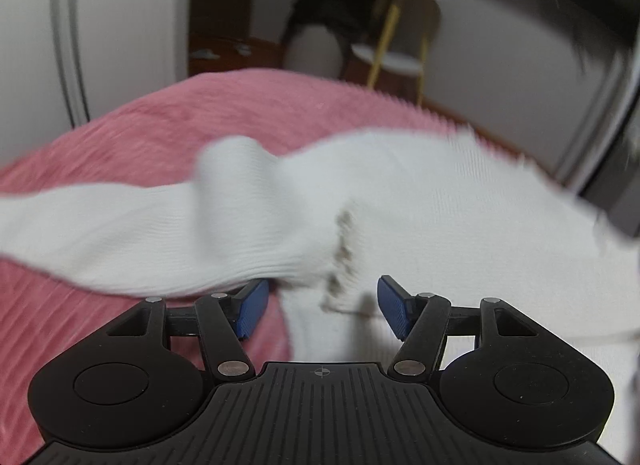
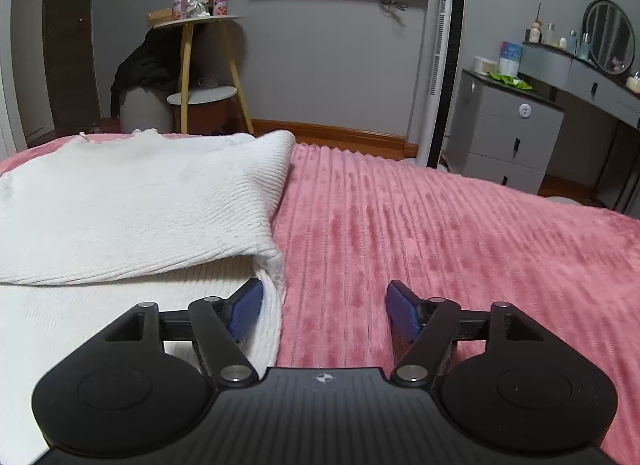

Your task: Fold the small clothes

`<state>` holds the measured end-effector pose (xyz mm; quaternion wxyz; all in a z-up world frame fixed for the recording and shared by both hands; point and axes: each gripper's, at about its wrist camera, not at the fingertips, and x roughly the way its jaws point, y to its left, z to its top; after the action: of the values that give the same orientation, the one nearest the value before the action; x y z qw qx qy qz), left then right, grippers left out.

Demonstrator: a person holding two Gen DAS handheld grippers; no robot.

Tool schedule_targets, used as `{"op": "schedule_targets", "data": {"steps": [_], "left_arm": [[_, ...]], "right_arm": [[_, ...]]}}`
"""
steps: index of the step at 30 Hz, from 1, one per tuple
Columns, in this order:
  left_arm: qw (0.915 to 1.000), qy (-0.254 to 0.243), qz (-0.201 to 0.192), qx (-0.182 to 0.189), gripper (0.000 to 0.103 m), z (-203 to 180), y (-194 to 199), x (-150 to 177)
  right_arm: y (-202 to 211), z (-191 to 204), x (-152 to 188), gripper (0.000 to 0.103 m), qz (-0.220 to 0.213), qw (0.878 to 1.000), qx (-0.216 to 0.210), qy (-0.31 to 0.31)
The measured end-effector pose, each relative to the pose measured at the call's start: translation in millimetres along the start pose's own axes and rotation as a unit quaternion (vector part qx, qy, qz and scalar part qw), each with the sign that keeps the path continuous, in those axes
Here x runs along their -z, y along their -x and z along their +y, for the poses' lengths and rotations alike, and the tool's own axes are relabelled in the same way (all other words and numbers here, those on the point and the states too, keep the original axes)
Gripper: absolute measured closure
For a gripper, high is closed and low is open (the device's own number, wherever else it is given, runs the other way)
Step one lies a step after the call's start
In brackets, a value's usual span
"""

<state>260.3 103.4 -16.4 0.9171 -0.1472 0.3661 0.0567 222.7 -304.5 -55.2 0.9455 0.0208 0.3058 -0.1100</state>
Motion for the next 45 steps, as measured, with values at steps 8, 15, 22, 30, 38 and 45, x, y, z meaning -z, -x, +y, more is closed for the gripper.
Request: {"op": "schedule_targets", "data": {"steps": [8, 15, 22, 30, 38, 45], "left_arm": [[0.9782, 0.167, -0.05, -0.113, 0.028, 142, 36, -6], [0.94, 0.295, -0.065, -0.159, 0.037, 245, 45, -14], [0.9116, 0.386, -0.076, -0.118, 0.044, 300, 32, -8], [0.8866, 0.447, -0.07, -0.097, 0.093, 333, 30, -6], [0.9501, 0.286, -0.115, -0.046, 0.095, 247, 66, -35], [0.9877, 0.078, -0.103, 0.088, 0.095, 72, 70, -36]], "right_arm": [[61, 3, 20, 0.03, -0.023, 0.998, -0.056, -0.025], [69, 29, 28, 0.033, -0.014, 0.998, -0.056, -0.004], [70, 49, 39, 0.041, 0.011, 0.997, -0.079, 0.018], [67, 57, 45, 0.041, 0.02, 0.997, -0.075, 0.028], [67, 56, 45, 0.041, 0.018, 0.997, -0.078, 0.024], [69, 52, 44, 0.041, 0.017, 0.996, -0.087, 0.009]]}}
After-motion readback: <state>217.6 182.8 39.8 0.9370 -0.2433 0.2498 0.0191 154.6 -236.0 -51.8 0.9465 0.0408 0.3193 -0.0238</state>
